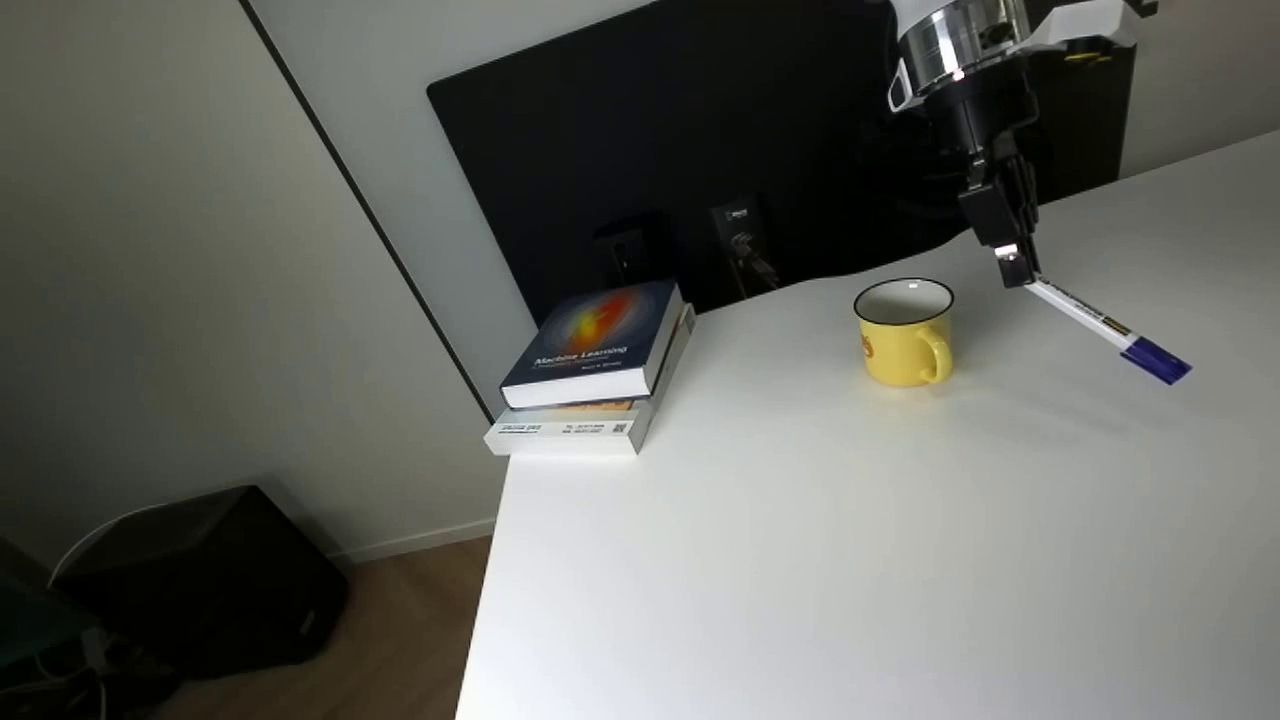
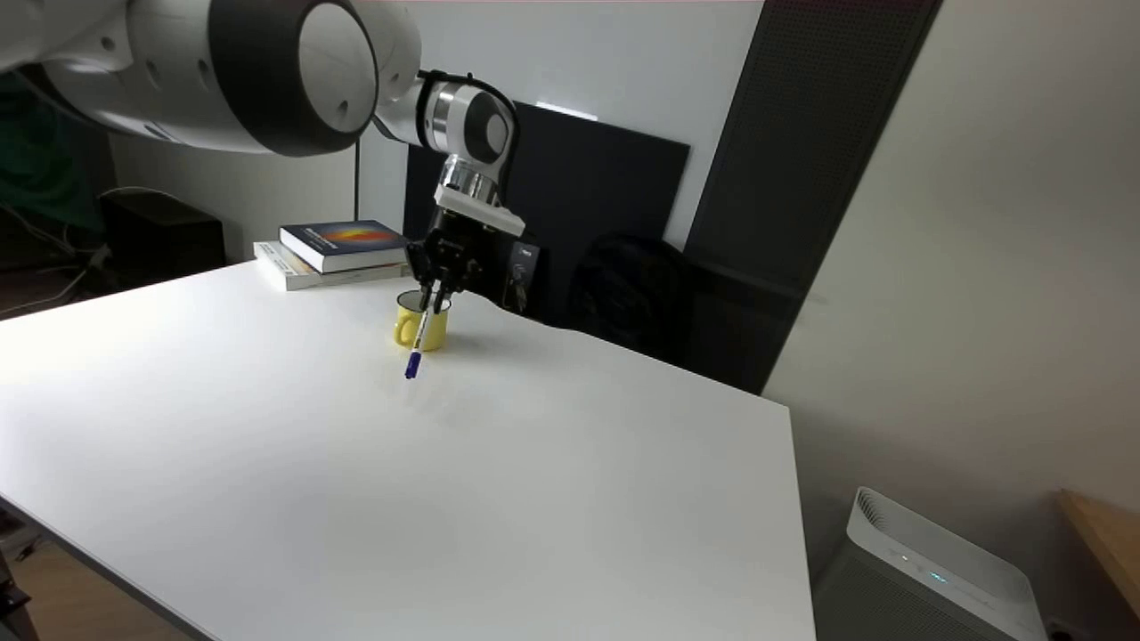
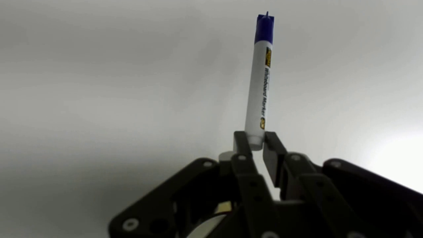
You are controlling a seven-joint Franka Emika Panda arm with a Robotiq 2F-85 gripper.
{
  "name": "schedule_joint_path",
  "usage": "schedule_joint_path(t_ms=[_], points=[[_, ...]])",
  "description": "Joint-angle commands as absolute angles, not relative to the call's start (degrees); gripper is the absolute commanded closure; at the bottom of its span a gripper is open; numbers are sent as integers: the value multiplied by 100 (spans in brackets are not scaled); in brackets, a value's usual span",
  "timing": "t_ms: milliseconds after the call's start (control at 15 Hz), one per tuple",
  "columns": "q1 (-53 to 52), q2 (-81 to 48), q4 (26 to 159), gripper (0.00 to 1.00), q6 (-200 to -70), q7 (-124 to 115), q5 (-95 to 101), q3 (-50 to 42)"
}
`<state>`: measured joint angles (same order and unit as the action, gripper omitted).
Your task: Take the marker out of the mug, put it on the table, then put it back in the mug
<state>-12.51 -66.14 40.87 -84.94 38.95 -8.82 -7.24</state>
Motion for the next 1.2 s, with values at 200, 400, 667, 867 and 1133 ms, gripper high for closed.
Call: schedule_joint_path(t_ms=[200,400,667,867,1133], points=[[-1125,-6753,4438,96,-8424,3722,-885,-846],[-1122,-6873,4479,58,-8451,3638,-871,-894],[-1251,-6919,4530,37,-8657,3651,-756,-1009],[-1394,-6838,4651,17,-8985,3662,-623,-1081],[-1724,-6695,5109,0,-10042,3304,-480,-1230]])
